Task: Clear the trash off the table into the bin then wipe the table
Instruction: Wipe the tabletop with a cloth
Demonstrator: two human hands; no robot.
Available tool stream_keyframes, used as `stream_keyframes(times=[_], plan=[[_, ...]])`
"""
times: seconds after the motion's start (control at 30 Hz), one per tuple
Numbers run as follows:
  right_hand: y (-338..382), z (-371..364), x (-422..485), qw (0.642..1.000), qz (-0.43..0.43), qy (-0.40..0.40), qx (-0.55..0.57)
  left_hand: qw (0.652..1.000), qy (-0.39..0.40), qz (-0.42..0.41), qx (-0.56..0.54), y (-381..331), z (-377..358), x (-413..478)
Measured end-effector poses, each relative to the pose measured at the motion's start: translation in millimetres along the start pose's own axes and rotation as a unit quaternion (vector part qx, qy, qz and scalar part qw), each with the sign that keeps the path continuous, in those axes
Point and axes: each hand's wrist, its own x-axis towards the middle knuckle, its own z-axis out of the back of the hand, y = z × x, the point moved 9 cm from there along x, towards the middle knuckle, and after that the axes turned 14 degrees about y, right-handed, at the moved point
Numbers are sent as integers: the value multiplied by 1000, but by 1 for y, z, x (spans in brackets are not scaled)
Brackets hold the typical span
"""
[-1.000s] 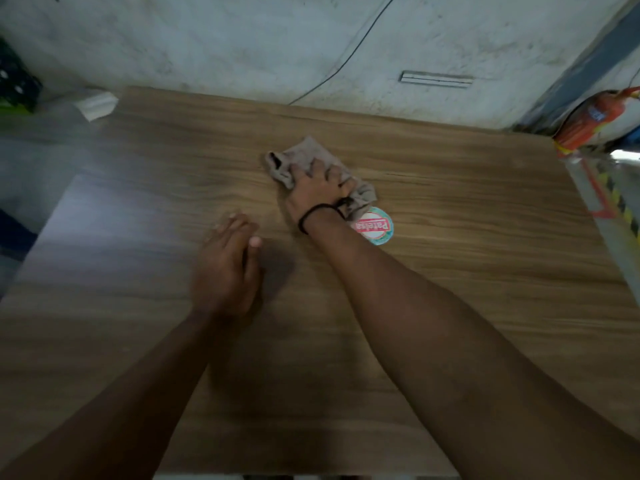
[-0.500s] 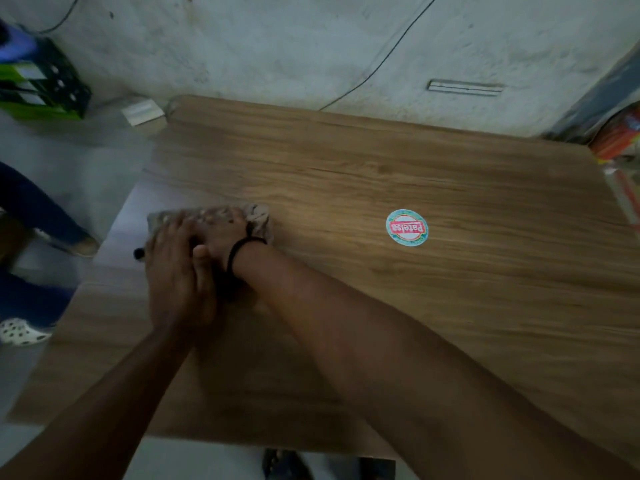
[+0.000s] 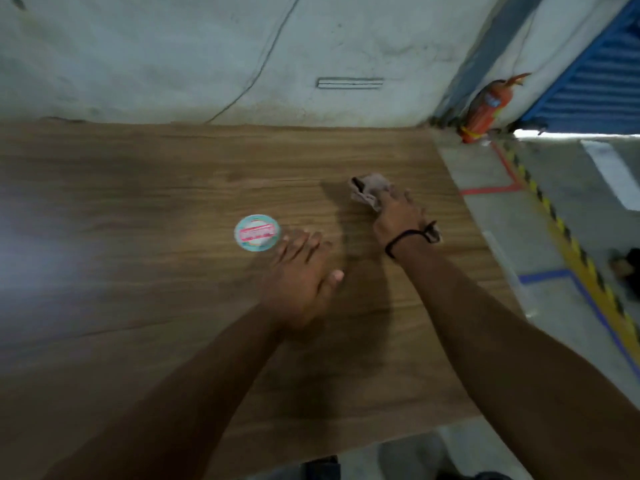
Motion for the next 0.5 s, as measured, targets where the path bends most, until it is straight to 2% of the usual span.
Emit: stream_keyframes(times=[0.1, 0.2, 0.33, 0.5], plan=[[-77, -2, 8, 998, -59, 29, 7, 999, 40, -25, 24, -34, -35, 24], [-111, -13, 19, 995, -88, 53, 15, 998, 35, 4, 47, -32, -53, 28], [-108, -17, 27, 994, -99, 44, -2, 998, 23, 19, 56, -28, -57, 28], [-68, -18, 32, 997, -61, 31, -25, 999, 8, 28, 46, -28, -54, 27]])
